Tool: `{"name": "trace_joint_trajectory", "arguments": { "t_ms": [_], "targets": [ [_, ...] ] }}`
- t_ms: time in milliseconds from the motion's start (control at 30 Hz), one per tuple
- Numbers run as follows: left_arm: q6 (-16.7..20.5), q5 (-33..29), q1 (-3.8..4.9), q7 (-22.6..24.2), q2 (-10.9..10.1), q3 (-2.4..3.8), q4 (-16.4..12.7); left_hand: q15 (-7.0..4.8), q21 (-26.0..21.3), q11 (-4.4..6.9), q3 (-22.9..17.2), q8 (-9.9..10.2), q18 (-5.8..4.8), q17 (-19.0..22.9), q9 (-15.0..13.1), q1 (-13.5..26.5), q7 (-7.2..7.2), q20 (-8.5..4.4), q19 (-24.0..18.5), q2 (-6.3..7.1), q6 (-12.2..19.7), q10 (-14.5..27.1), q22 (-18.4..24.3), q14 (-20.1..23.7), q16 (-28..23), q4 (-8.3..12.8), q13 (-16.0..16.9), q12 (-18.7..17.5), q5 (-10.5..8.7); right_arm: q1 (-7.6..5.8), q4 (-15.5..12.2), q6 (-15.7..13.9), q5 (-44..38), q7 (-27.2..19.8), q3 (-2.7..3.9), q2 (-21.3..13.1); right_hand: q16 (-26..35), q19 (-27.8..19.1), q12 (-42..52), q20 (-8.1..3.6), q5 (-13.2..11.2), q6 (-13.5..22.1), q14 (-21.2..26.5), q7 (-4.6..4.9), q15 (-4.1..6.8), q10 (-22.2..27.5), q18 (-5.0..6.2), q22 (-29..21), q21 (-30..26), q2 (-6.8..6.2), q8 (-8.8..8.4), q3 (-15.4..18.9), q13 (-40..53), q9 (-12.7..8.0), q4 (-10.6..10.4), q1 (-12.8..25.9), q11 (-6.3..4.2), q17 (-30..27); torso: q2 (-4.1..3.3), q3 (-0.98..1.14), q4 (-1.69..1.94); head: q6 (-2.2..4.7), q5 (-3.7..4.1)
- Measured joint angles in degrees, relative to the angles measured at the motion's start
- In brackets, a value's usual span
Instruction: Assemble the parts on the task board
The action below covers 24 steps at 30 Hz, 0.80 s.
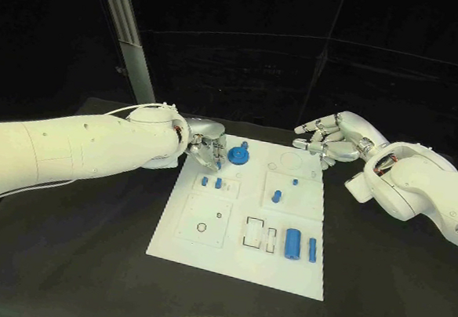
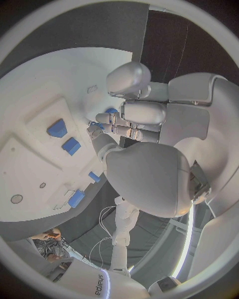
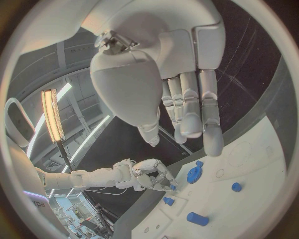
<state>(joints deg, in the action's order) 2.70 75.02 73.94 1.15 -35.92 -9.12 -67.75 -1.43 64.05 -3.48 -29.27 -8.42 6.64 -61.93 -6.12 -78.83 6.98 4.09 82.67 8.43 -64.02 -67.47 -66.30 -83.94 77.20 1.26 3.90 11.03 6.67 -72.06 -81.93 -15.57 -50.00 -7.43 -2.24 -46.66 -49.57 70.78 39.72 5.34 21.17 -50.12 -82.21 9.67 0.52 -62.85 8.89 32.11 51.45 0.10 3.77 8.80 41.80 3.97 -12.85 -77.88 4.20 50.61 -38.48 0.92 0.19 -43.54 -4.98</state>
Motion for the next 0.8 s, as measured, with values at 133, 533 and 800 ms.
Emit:
{"name": "trace_joint_trajectory", "arguments": {
  "t_ms": [133,533,800],
  "targets": [
    [-0.25,-0.02,-0.07,-0.12,0.45,-0.07,0.64,0.0,0.0,0.0,0.0,0.0,0.0,0.08,0.0,0.0,-0.01,0.0,0.0,0.0,0.01,0.0,0.0,0.0,0.0,0.0,0.05,0.0,0.0,0.0,0.02,0.02,0.0,0.0,0.0,0.05,0.0,0.0,0.0,0.0,0.0,0.0,0.0,0.0,0.0,0.0,0.0,0.0,0.0,0.02,0.0,0.0,-0.01,0.01,0.0,-0.02,0.0,0.02,-0.01,0.0,0.0,-0.01,-0.01],
    [-0.9,-0.03,-0.23,-0.37,1.17,-0.39,1.55,0.0,0.0,0.0,-0.15,0.22,0.01,0.07,0.05,0.0,-0.03,0.0,0.0,0.0,0.03,0.0,0.01,0.0,-0.02,0.16,0.04,-0.22,0.0,0.0,0.05,0.07,0.0,0.01,0.0,0.16,0.0,0.0,0.0,0.0,0.0,0.0,0.0,0.0,0.0,0.0,0.0,0.0,0.0,0.23,0.0,0.13,-0.06,0.04,-0.13,-0.23,0.0,0.11,-0.01,-0.02,0.01,-0.16,0.0],
    [-1.46,-0.07,-0.21,-0.41,1.19,-0.54,1.48,0.0,0.22,0.0,-0.15,0.41,0.02,0.13,0.19,0.0,-0.04,0.0,0.0,0.0,0.05,0.01,-0.07,0.0,-0.02,0.16,0.03,-0.22,0.0,0.0,0.09,0.12,-0.01,0.01,0.0,0.19,0.0,0.0,0.0,0.0,0.0,0.0,0.0,0.0,0.0,0.0,0.0,0.0,0.0,0.23,0.0,0.13,-0.06,0.04,-0.13,-0.23,0.0,0.11,0.02,-0.03,0.05,-0.25,-0.01]
  ]
}}
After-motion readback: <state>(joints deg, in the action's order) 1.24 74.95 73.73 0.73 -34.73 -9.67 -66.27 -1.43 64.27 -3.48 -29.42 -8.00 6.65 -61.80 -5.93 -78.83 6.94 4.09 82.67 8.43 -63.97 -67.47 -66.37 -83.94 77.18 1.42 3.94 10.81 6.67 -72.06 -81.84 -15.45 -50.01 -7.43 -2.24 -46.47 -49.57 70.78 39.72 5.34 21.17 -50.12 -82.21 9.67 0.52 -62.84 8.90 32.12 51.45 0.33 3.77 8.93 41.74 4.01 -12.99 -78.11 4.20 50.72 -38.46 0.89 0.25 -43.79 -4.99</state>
